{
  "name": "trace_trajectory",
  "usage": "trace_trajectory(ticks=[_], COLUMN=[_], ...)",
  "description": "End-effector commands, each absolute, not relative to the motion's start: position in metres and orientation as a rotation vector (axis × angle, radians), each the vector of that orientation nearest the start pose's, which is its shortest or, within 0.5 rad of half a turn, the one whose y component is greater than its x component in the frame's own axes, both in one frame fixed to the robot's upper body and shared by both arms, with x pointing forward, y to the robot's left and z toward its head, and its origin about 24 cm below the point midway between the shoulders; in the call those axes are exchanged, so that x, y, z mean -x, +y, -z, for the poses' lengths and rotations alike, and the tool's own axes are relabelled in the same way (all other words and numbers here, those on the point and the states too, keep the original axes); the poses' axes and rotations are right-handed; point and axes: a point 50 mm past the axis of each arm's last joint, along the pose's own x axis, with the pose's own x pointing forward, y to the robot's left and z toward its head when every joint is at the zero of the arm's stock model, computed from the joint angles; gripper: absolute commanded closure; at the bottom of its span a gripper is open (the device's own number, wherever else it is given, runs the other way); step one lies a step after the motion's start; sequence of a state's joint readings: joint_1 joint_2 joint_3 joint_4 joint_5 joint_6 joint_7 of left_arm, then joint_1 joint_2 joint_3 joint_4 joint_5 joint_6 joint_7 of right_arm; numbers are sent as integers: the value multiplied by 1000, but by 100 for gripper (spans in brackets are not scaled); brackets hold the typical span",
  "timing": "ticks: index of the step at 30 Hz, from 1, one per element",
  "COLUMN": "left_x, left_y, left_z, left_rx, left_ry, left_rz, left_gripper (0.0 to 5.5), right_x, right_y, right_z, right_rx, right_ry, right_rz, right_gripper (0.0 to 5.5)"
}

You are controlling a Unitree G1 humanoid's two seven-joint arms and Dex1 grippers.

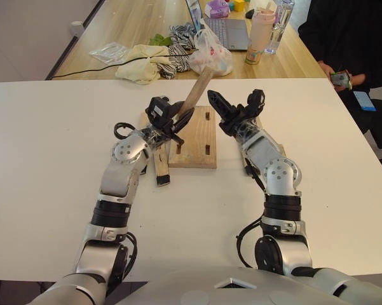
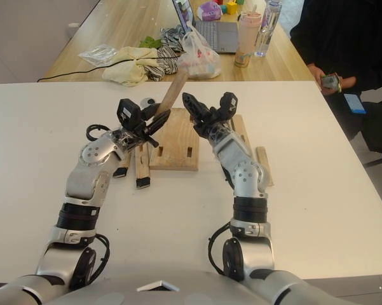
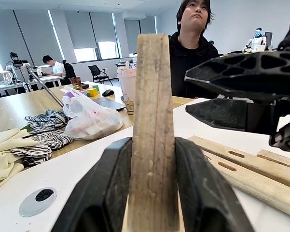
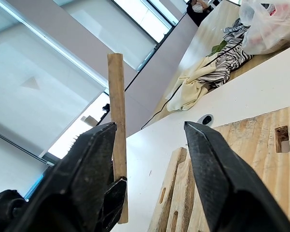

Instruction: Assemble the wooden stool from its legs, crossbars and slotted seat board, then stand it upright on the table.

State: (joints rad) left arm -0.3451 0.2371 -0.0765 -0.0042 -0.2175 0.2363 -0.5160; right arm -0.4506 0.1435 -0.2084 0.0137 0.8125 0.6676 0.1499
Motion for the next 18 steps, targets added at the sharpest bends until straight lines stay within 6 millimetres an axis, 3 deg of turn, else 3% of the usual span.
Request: trace_trajectory(ticks=[1, 8, 18], left_x=[-296, -289, -287], left_y=[119, 113, 115], left_z=[-109, -105, -102], left_rx=[-76, -78, -110], left_ry=[-51, -43, -32], left_rz=[731, 776, 771], left_gripper=[425, 425, 425], right_x=[-319, -321, -326], right_y=[-82, -83, -89], right_z=[-139, -142, -129], right_rx=[-928, -921, -873], right_ry=[121, 148, 193], right_rz=[-595, -619, -552], right_gripper=[295, 295, 468])
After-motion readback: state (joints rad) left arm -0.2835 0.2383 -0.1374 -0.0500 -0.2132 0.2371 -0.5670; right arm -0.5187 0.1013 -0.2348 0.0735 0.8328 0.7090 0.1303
